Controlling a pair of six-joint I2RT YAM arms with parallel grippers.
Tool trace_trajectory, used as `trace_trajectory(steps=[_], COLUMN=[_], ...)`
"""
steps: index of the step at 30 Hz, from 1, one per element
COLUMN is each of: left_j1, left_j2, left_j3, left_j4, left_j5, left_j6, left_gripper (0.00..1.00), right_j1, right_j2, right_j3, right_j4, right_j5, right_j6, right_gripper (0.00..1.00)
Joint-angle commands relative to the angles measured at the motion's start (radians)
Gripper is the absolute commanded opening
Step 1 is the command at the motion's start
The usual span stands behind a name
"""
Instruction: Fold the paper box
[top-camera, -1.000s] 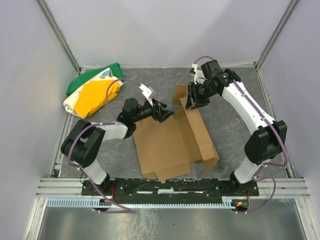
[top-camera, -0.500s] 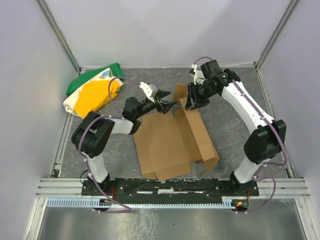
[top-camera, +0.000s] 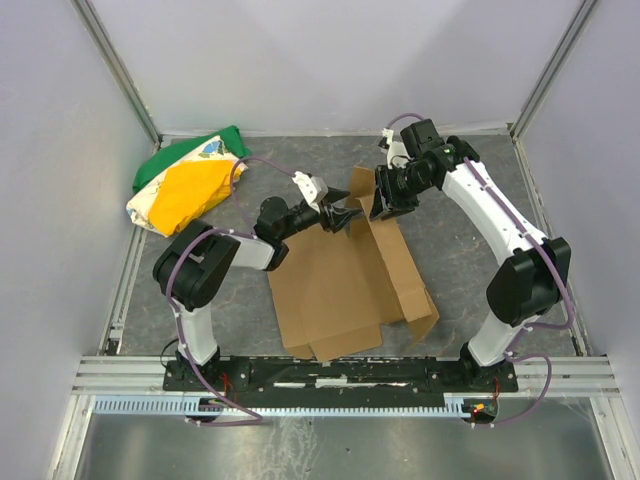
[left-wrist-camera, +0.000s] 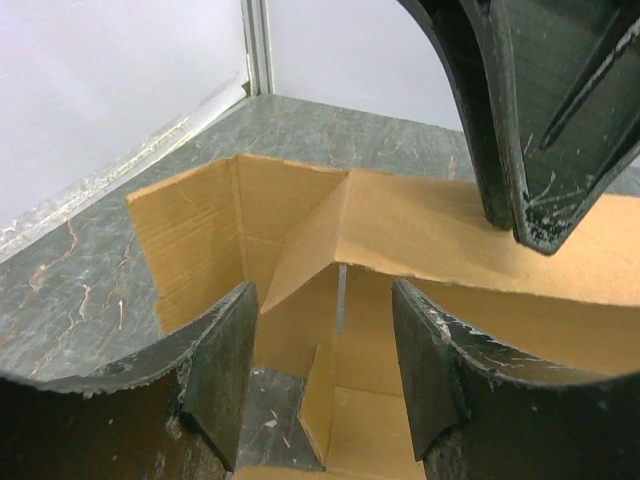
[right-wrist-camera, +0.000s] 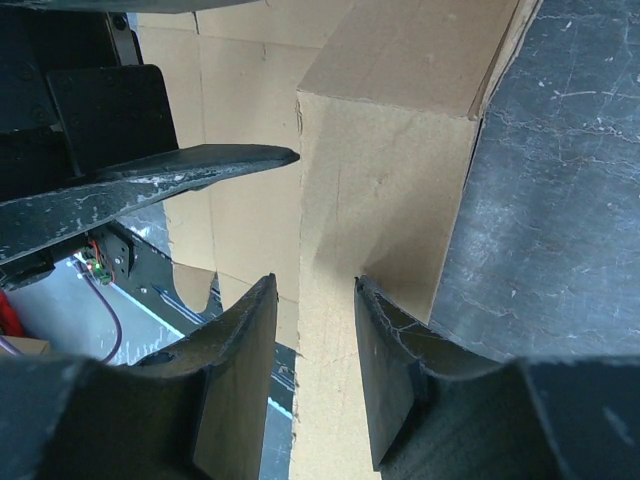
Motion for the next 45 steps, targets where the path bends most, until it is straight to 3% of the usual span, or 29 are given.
trace_trajectory(steps=[1,7,15,21,24,28,30,38,45], left_j1=[0.003,0.003,0.003,-0.007,-0.011,-0.011,-0.012,-0.011,-0.011], left_j2=[-0.008,0.000,0.050,0.078,0.088,0.076,0.056,-0.003,-0.038], left_j3=[-0.021,-0.010,0.073,0.136,0.159,0.153,0.135,0.081,0.104], left_j4=[0.053,0.000,-0.012,-0.035,-0.045,-0.071,-0.084,-0.132,-0.272], left_j5=[0.026,0.053,0.002,0.012,0.027,0.082,0.099,0.093,0.059], left_j6=[0.084,0.169,0.157,0.143,0.112,0.069,0.059,0.011,-0.002], left_gripper=[0.63,0.63,0.61,0.54,0.38,0.10,0.03,0.03,0.03], right_j1=[0.006,0.006,0.007,0.006,0.006,0.006,0.006,0.006,0.007], right_j2=[0.008,0.013,0.016,0.020,0.026,0.028,0.029,0.020,-0.112], right_j3=[0.036,0.042,0.040,0.046,0.056,0.065,0.064,0.065,0.084], right_j4=[-0.017,-0.021,-0.024,-0.025,-0.028,-0.030,-0.021,0.006,-0.016], right_j5=[0.006,0.003,-0.007,-0.011,-0.011,-0.011,-0.011,-0.001,0.206], right_j6=[-0.015,-0.014,-0.012,-0.009,-0.009,-0.005,-0.001,0.024,0.073], right_gripper=[0.45,0.45,0.45,0.45,0.45,0.45,0.45,0.45,0.48])
